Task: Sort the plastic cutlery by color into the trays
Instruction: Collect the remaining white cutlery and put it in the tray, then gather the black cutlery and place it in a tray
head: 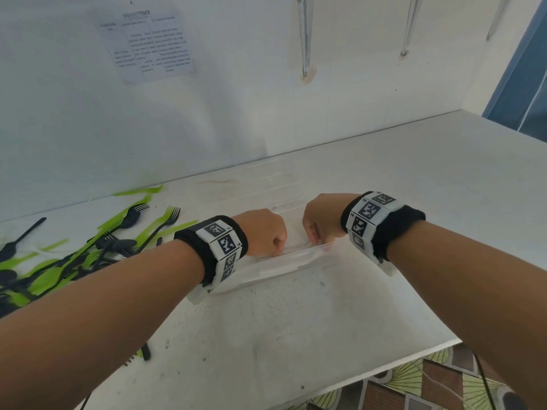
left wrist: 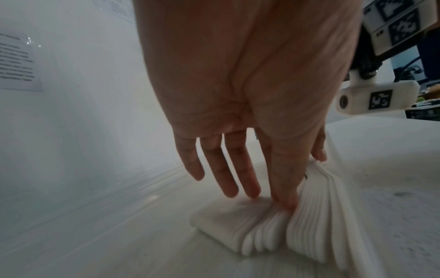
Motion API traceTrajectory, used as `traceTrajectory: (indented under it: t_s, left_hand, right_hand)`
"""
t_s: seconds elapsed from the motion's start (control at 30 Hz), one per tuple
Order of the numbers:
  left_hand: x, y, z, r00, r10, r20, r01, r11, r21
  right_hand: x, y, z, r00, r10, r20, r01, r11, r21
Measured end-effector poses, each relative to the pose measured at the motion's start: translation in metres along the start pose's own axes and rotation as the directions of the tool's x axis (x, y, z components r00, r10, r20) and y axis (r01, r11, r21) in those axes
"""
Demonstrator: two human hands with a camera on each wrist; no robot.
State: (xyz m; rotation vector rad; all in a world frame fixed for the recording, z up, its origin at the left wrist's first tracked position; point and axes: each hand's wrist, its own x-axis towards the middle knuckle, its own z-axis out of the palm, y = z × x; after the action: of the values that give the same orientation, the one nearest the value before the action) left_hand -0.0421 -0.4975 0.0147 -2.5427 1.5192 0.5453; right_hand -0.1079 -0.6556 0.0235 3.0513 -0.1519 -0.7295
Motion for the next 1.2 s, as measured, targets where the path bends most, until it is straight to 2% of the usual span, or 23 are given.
traceTrajectory:
  t_s: [0.1, 0.2, 0.33, 0.5, 0.6, 0.7, 0.97, 1.1, 1.2]
  left_hand:
    - [-0.001, 0.001, -0.002, 0.999, -0.008, 0.041, 0.008, 1.000, 0.009]
    - [-0.003, 0.000, -0.003, 1.000, -0.011, 0.024, 0.012, 1.000, -0.005]
    - [-0.001, 0.001, -0.001, 0.999, 0.015, -0.028, -0.015, 1.000, 0.004]
    - [0.002, 0.005, -0.003, 0.999, 0.028, 0.032, -0.030, 0.998, 0.061]
    - [0.002, 0.000, 0.000, 1.000, -0.004, -0.009, 0.004, 1.000, 0.012]
    - [0.004, 0.006, 0.003, 1.000, 0.008, -0.025, -0.007, 0.999, 0.044]
    - [0.008, 0.008, -0.003, 0.999, 0.005, 0.034, -0.007, 0.999, 0.048]
    - [-0.001, -0.006, -0.009, 0.997, -0.006, 0.076, 0.011, 0.998, -0.068]
    - [-0.021, -0.029, -0.021, 0.995, -0.087, -0.058, 0.075, 0.980, -0.185]
  right_hand:
    - [0.000, 0.000, 0.007, 0.998, 0.003, -0.056, -0.003, 1.000, -0.003]
    - [-0.002, 0.000, 0.012, 0.996, 0.007, -0.094, -0.008, 1.000, -0.012]
    - [-0.006, 0.002, 0.010, 0.994, 0.041, -0.103, -0.037, 0.998, 0.041]
    - [-0.011, -0.007, 0.014, 0.991, 0.085, -0.099, -0.085, 0.996, 0.005]
    - [-0.014, -0.007, 0.016, 0.987, 0.097, -0.131, -0.097, 0.995, 0.013]
    - [-0.017, -0.006, 0.014, 0.983, 0.109, -0.146, -0.105, 0.994, 0.031]
    - [-0.018, -0.014, 0.006, 0.983, 0.128, -0.133, -0.139, 0.987, -0.083]
    - [-0.018, -0.007, 0.002, 0.967, 0.108, -0.229, -0.079, 0.988, 0.135]
    - [-0.011, -0.008, -0.004, 0.939, 0.103, -0.329, 0.022, 0.935, 0.355]
